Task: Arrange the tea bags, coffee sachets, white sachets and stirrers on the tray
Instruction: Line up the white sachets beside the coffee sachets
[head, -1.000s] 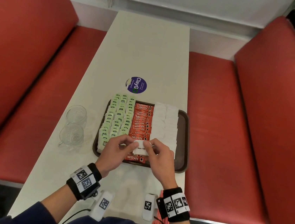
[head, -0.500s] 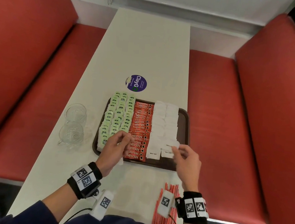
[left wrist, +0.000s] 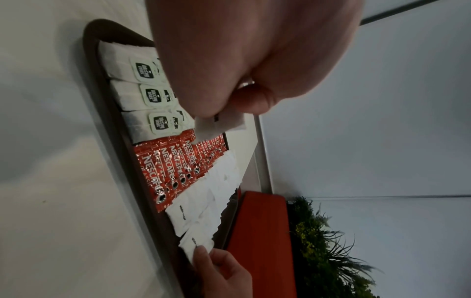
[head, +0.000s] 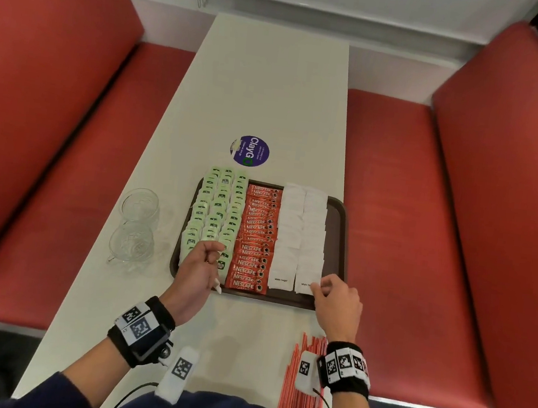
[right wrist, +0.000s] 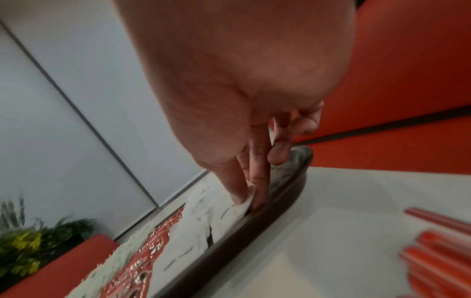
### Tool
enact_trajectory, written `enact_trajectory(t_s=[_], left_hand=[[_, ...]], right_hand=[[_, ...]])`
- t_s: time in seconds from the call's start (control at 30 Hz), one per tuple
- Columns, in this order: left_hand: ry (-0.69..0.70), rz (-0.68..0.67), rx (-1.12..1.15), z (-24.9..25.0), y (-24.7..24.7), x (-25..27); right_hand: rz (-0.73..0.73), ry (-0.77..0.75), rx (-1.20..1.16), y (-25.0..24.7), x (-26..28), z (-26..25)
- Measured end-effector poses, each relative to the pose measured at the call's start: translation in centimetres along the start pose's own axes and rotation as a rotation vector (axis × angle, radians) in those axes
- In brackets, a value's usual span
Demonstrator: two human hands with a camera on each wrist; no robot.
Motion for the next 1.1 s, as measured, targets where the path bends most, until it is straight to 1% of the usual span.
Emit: enact_trajectory(t_s=[0.1,0.23,0.33,0.4,0.43,0.47,0.53,0.57,0.6,0.67,0.77,0.87,0.93,0.97,1.03,1.1], left_hand=[[-0.003,0.008,0.012,0.0,0.1,0.0],[0.011,-0.04,0.065,0.3,0.3,0.0],[0.036,-0.118,0.057,0.9,1.0,0.8],[0.055,-0.166,0.059,1.2,1.3,1.2],[0.065,-0.189,0.064,1.2,1.4,1.3],[0.081,-0.213,0.062,1.1,1.5,1.3],[0.124,-0.25,0.027,1.0,1.9,1.2],[0.155,-0.262,-0.002,1.0,2.0,1.3],[0.189,-0.271,-0.035,0.9,2.2,1.3],[0.252,-0.277,-0.108,0.9,2.4,1.2],[0.293,-0.251,-0.154,1.0,1.9,0.7],[0.324,-0.209,-0.168,1.5,1.4,0.5],[0.324,-0.177,-0.175,1.4,1.3,0.4],[0.305,-0.15,-0.169,1.3,1.2,0.2],[0.217,-0.119,-0.123,1.4,1.4,0.2],[0.106,-0.182,-0.059,1.6,2.0,0.5]], right_hand=[[0.04,0.034,0.1,-0.1,0.3,-0.5],[0.08,0.06,0.104,-0.3,0.6,-1.0],[0.17,0.011,0.122,-1.0,1.1,-1.9],[0.183,-0.07,0.108,-1.5,1.4,-3.2],[0.138,-0.127,0.048,-1.8,1.6,-4.1],[0.059,-0.182,-0.07,-2.2,2.1,-5.2],[-0.152,-0.252,-0.383,-3.1,3.4,-8.0],[-0.248,-0.277,-0.484,-3.4,4.1,-9.3],[-0.307,-0.308,-0.536,-3.5,4.7,-10.3],[-0.338,-0.352,-0.593,-3.4,5.3,-11.4],[-0.294,-0.341,-0.66,-3.6,4.8,-11.1],[-0.265,-0.341,-0.648,-3.9,4.4,-10.6],[-0.225,-0.307,-0.646,-4.0,4.4,-10.2],[-0.185,-0.294,-0.654,-4.0,4.4,-10.0],[-0.026,-0.349,-0.634,-4.0,4.5,-9.6],[0.129,-0.472,-0.575,-3.8,4.6,-9.6]])
Point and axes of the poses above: each hand's wrist, its own x-axis away from the middle knuckle, its own y-axis out of the palm, z = x × y, the point moved 1 cm from there along -x, towards the middle knuckle, and after that the axes turned 1 degree about x, right-handed, at the moved point
